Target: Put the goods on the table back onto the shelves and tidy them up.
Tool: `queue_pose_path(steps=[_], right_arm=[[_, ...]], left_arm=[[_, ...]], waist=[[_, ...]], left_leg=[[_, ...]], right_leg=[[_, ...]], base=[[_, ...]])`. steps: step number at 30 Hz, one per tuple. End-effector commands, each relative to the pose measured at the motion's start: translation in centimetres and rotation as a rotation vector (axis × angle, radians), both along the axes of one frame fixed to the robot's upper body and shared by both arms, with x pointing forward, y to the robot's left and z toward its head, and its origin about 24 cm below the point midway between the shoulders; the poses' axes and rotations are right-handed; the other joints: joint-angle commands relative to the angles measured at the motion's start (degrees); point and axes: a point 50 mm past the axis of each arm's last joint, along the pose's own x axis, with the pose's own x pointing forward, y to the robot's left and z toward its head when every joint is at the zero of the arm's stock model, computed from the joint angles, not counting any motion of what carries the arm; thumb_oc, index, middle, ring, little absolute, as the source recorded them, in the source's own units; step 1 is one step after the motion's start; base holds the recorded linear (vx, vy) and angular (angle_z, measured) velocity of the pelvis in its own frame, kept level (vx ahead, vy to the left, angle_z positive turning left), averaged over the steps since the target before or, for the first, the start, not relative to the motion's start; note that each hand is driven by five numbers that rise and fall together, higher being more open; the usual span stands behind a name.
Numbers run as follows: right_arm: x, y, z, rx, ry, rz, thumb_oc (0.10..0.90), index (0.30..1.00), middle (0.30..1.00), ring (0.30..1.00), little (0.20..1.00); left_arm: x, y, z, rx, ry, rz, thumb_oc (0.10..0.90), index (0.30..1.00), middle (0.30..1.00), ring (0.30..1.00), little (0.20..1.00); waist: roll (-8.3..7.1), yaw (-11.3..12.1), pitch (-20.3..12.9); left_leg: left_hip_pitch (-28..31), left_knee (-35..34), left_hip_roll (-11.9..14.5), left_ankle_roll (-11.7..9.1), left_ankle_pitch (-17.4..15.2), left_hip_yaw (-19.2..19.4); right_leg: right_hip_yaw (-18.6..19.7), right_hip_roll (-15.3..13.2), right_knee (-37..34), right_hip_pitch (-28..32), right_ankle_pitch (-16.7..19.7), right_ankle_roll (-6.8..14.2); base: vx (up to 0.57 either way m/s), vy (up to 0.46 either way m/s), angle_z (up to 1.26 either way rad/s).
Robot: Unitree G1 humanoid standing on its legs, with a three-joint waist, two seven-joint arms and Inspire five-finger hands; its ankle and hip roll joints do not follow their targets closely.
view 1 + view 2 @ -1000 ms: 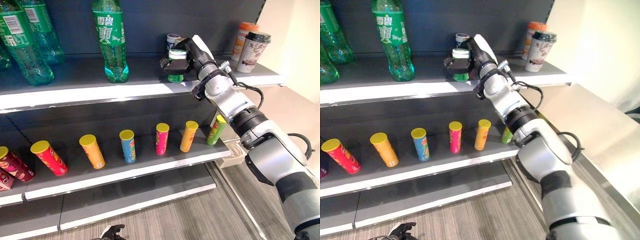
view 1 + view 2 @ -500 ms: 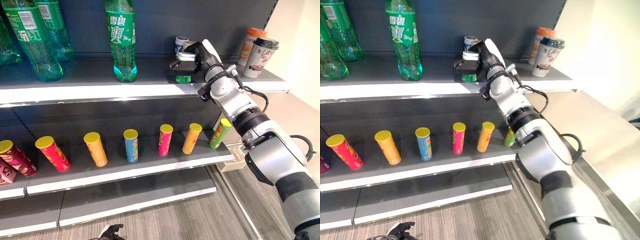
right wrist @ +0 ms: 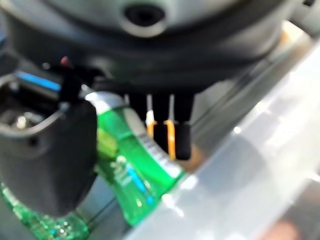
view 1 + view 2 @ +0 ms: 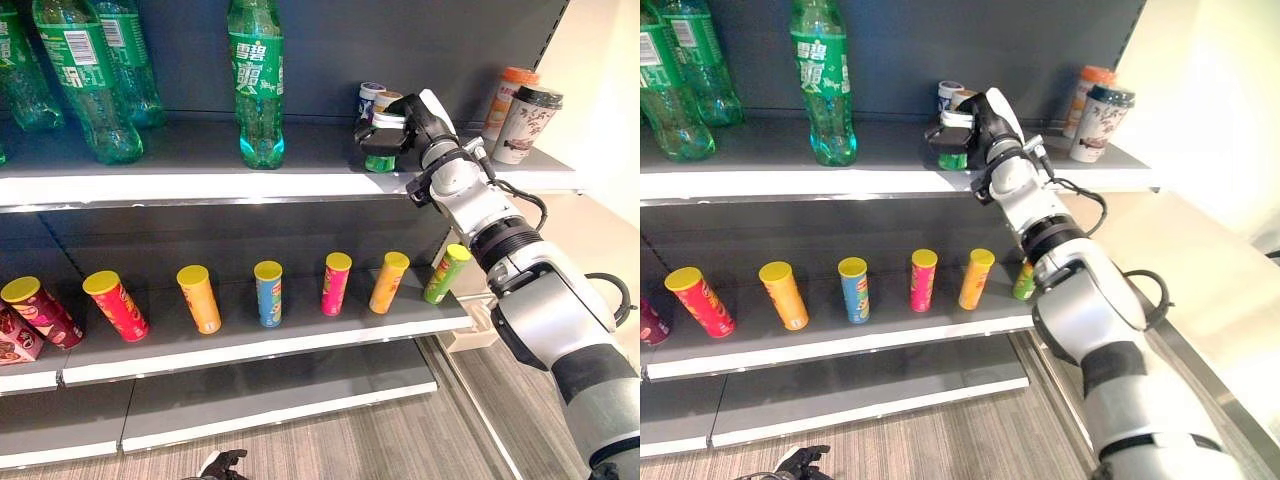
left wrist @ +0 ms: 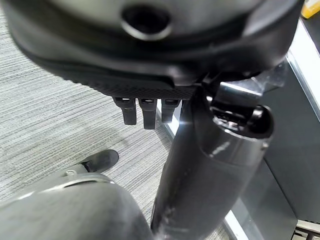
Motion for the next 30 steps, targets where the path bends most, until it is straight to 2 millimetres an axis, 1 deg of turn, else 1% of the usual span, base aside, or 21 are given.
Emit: queue_pose_path(steps=[1, 8, 9, 10, 11, 12, 13, 14, 18, 21, 22, 23, 24, 25, 26, 27, 28, 30], right_arm=[[-0.4, -2.8, 6.7, 0.005, -0.171, -0.117, 0.400, 0.300, 0.300, 0.300, 0.300], [-0.5, -3.4, 7.0, -0.004, -0.177, -0.130, 0.400, 0.300, 0.300, 0.300, 0.300], [-0.5, -3.7, 6.9, -0.006, -0.179, -0.143, 0.442, 0.364, 0.364, 0.364, 0.364], [-0.5, -3.7, 6.9, -0.006, -0.179, -0.143, 0.442, 0.364, 0.364, 0.364, 0.364], [-0.5, -3.7, 6.8, -0.004, -0.180, -0.146, 0.541, 0.512, 0.512, 0.512, 0.512], [-0.5, -3.7, 6.8, -0.006, -0.183, -0.146, 0.585, 0.578, 0.578, 0.578, 0.578], [-0.5, -3.6, 7.0, -0.008, -0.191, -0.142, 0.778, 0.867, 0.867, 0.867, 0.867], [-0.5, -3.6, 6.9, -0.008, -0.191, -0.142, 0.800, 0.900, 0.900, 0.900, 0.900], [-0.8, -3.3, 7.7, 0.006, -0.247, -0.137, 0.800, 0.900, 0.900, 0.900, 0.900], [-1.4, -2.6, 9.3, 0.006, -0.322, -0.106, 0.800, 0.900, 0.900, 0.900, 0.900], [-1.4, -2.6, 9.3, 0.006, -0.322, -0.106, 0.800, 0.900, 0.900, 0.900, 0.900], [-1.9, -2.3, 10.6, 0.002, -0.380, -0.084, 0.800, 0.900, 0.900, 0.900, 0.900], [-2.3, -2.1, 11.2, -0.003, -0.413, -0.068, 0.800, 0.900, 0.900, 0.900, 0.900], [-2.3, -2.1, 11.2, -0.003, -0.413, -0.068, 0.800, 0.900, 0.900, 0.900, 0.900], [-3.2, -1.7, 12.8, 0.008, -0.487, -0.035, 0.800, 0.900, 0.900, 0.900, 0.900], [-3.2, -1.8, 12.8, 0.008, -0.487, -0.036, 0.800, 0.900, 0.900, 0.900, 0.900], [-4.0, -1.3, 13.9, -0.009, -0.552, -0.010, 0.800, 0.900, 0.900, 0.900, 0.900], [-4.8, -1.2, 14.5, -0.002, -0.608, 0.007, 0.800, 0.900, 0.900, 0.900, 0.900]], left_arm=[[1.0, 1.1, 0.5, 0.040, -0.015, -0.097, 0.800, 0.900, 0.900, 0.900, 0.900], [0.9, 1.2, 0.5, 0.043, -0.013, -0.099, 0.800, 0.900, 0.900, 0.900, 0.900], [0.9, 1.2, 0.5, 0.042, -0.014, -0.101, 0.800, 0.900, 0.900, 0.900, 0.900], [0.9, 1.2, 0.5, 0.042, -0.014, -0.101, 0.800, 0.900, 0.900, 0.900, 0.900], [0.9, 1.2, 0.5, 0.042, -0.014, -0.100, 0.800, 0.900, 0.900, 0.900, 0.900], [0.9, 1.2, 0.5, 0.042, -0.014, -0.100, 0.800, 0.900, 0.900, 0.900, 0.900], [0.8, 1.2, 0.5, 0.042, -0.013, -0.097, 0.800, 0.900, 0.900, 0.900, 0.900], [0.8, 1.2, 0.5, 0.042, -0.013, -0.098, 0.800, 0.900, 0.900, 0.900, 0.900], [0.9, 1.2, 0.5, 0.048, -0.014, -0.092, 0.800, 0.900, 0.900, 0.900, 0.900], [1.0, 1.4, 0.5, 0.054, -0.017, -0.084, 0.800, 0.900, 0.900, 0.900, 0.900], [1.0, 1.4, 0.5, 0.054, -0.017, -0.084, 0.800, 0.900, 0.900, 0.900, 0.900], [1.1, 1.5, 0.6, 0.058, -0.021, -0.073, 0.800, 0.900, 0.900, 0.900, 0.900], [1.1, 1.5, 0.6, 0.060, -0.023, -0.068, 0.800, 0.900, 0.900, 0.900, 0.900], [1.1, 1.5, 0.6, 0.060, -0.023, -0.068, 0.800, 0.900, 0.900, 0.900, 0.900], [1.2, 1.7, 0.7, 0.065, -0.026, -0.054, 0.800, 0.900, 0.900, 0.900, 0.900], [1.2, 1.7, 0.7, 0.065, -0.026, -0.054, 0.800, 0.900, 0.900, 0.900, 0.900], [1.4, 1.8, 0.7, 0.070, -0.029, -0.045, 0.800, 0.900, 0.900, 0.900, 0.900], [1.5, 1.8, 0.7, 0.073, -0.032, -0.040, 0.800, 0.900, 0.900, 0.900, 0.900]], waist=[[-1.79, 1.5, 2.0], [-1.94, 1.9, 2.2], [-1.93, 2.0, 2.3], [-1.94, 2.0, 2.3], [-1.93, 2.0, 2.3], [-1.93, 2.0, 2.4], [-1.94, 2.1, 2.4], [-1.94, 2.1, 2.3], [-1.83, 1.9, 2.5], [-1.77, 1.5, 2.5], [-1.78, 1.5, 2.5], [-1.77, 1.1, 2.5], [-1.73, 0.8, 2.5], [-1.73, 0.9, 2.6], [-1.63, 0.1, 2.5], [-1.64, 0.1, 2.5], [-1.47, -0.5, 2.5], [-1.23, -1.0, 2.4]], left_leg=[[1.6, 0.4, -2.0, 0.6, -7.3, -1.2], [1.4, 0.4, -2.0, 0.6, -7.2, -1.7], [1.4, 0.4, -2.0, 0.6, -7.2, -1.8], [1.4, 0.4, -2.0, 0.6, -7.2, -1.8], [1.4, 0.4, -2.0, 0.6, -7.2, -1.8], [1.4, 0.4, -2.0, 0.6, -7.2, -1.8], [1.4, 0.4, -2.0, 0.6, -7.2, -1.8], [1.4, 0.4, -2.0, 0.6, -7.2, -1.8], [1.4, 0.4, -2.0, 0.6, -7.2, -1.8], [1.6, 0.4, -1.8, 0.6, -7.3, -1.6], [1.6, 0.4, -1.8, 0.6, -7.3, -1.6], [1.7, 0.4, -1.8, 0.6, -7.3, -1.4], [1.8, 0.4, -1.8, 0.6, -7.4, -1.3], [1.9, 0.4, -1.8, 0.6, -7.4, -1.3], [2.1, 0.4, -1.6, 0.6, -7.5, -1.1], [2.1, 0.4, -1.6, 0.6, -7.5, -1.1], [2.2, 0.4, -1.5, 0.6, -7.6, -1.0], [2.5, 0.4, -1.5, 0.6, -7.7, -0.6]], right_leg=[[-0.5, -1.6, 1.7, 3.9, -3.9, 2.6], [-1.0, -1.6, 1.7, 3.9, -4.0, 2.6], [-1.0, -1.6, 1.7, 3.9, -4.1, 2.5], [-1.0, -1.6, 1.8, 3.9, -4.1, 2.5], [-1.0, -1.6, 1.7, 3.9, -4.1, 2.5], [-1.0, -1.6, 1.8, 3.9, -4.1, 2.5], [-1.1, -1.5, 1.8, 3.9, -4.2, 2.5], [-1.1, -1.5, 1.8, 3.9, -4.2, 2.5], [-1.0, -1.5, 1.9, 3.8, -4.2, 2.4], [-0.9, -1.4, 2.1, 3.7, -4.3, 2.4], [-0.9, -1.4, 2.1, 3.7, -4.3, 2.4], [-0.7, -1.3, 2.2, 3.6, -4.3, 2.3], [-0.6, -1.3, 2.2, 3.5, -4.4, 2.3], [-0.6, -1.3, 2.3, 3.6, -4.4, 2.3], [-0.3, -1.3, 2.4, 3.5, -4.4, 2.3], [-0.3, -1.3, 2.4, 3.5, -4.4, 2.2], [-0.1, -1.3, 2.4, 3.4, -4.5, 2.2], [0.2, -1.3, 2.6, 3.3, -4.5, 2.2]], base=[[0.00, 0.000, 0.00], [0.01, -0.009, 0.08], [0.01, -0.009, 0.03], [0.00, 0.000, 0.00], [0.00, 0.000, 0.00], [0.00, 0.000, 0.00], [0.00, 0.000, 0.00], [0.00, 0.000, 0.00], [0.00, 0.000, 0.00], [0.00, 0.000, 0.00], [0.00, 0.000, 0.00], [0.00, 0.000, 0.00], [0.00, 0.000, 0.00], [0.00, 0.000, 0.00], [0.00, -0.010, -0.04], [0.00, 0.000, 0.00], [-0.01, -0.008, -0.05], [0.00, 0.001, -0.04]])
